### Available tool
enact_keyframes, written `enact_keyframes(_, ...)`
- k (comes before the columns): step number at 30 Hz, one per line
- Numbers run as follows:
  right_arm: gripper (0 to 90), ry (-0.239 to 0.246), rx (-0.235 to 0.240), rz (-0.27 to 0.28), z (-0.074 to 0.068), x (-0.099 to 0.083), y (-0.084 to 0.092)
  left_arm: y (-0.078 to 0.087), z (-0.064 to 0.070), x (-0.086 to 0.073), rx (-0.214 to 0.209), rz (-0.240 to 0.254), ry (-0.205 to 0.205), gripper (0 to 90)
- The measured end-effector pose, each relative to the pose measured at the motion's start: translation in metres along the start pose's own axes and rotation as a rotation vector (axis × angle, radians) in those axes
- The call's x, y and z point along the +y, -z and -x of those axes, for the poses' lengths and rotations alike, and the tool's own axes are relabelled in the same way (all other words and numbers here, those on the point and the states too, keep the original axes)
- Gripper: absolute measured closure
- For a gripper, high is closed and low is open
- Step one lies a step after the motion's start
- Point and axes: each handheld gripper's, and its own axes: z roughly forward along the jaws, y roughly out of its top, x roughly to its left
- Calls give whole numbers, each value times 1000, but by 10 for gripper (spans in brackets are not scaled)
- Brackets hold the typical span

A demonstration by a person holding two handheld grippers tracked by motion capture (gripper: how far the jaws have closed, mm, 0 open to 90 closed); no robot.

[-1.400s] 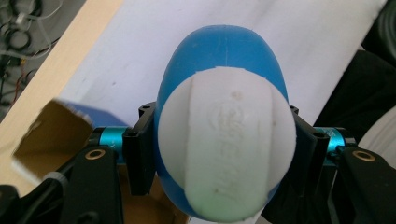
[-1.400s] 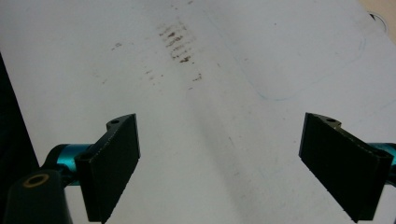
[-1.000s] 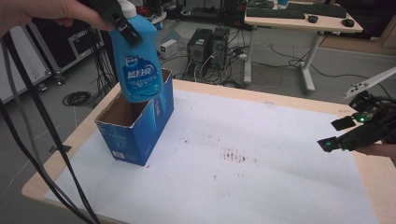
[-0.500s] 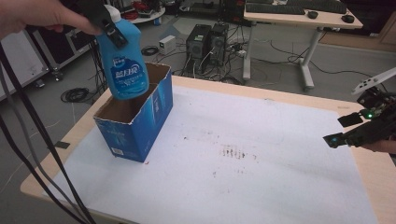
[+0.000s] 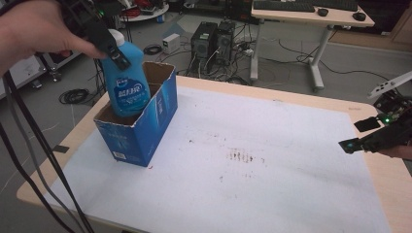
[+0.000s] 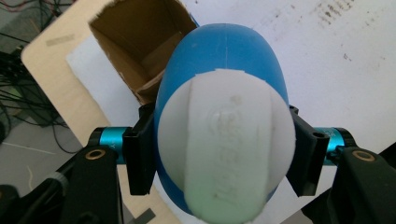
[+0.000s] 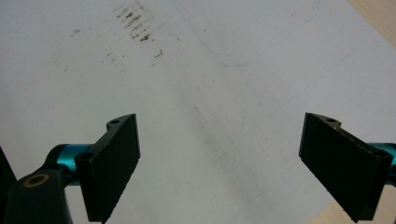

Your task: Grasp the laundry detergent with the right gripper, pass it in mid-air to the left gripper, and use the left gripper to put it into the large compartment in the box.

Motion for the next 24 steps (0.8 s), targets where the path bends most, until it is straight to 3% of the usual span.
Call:
enact_keyframes(9, 120, -4, 2, -15, -2, -3, -2, -41, -2, -13, -11, -28, -8, 381)
enact_keyframes(10, 120, -3, 4, -16, -2, -5, -4, -53, -3, -17, -23, -29, -11, 381)
enact_keyframes(14, 120, -10, 4, -26, -2, -6, -5, -71, -3, -21, -30, -48, -35, 381)
enact_keyframes(24, 120, -14, 6, -38, -4, -8, -8, -94, -3, -26, -38, -85, -94, 380)
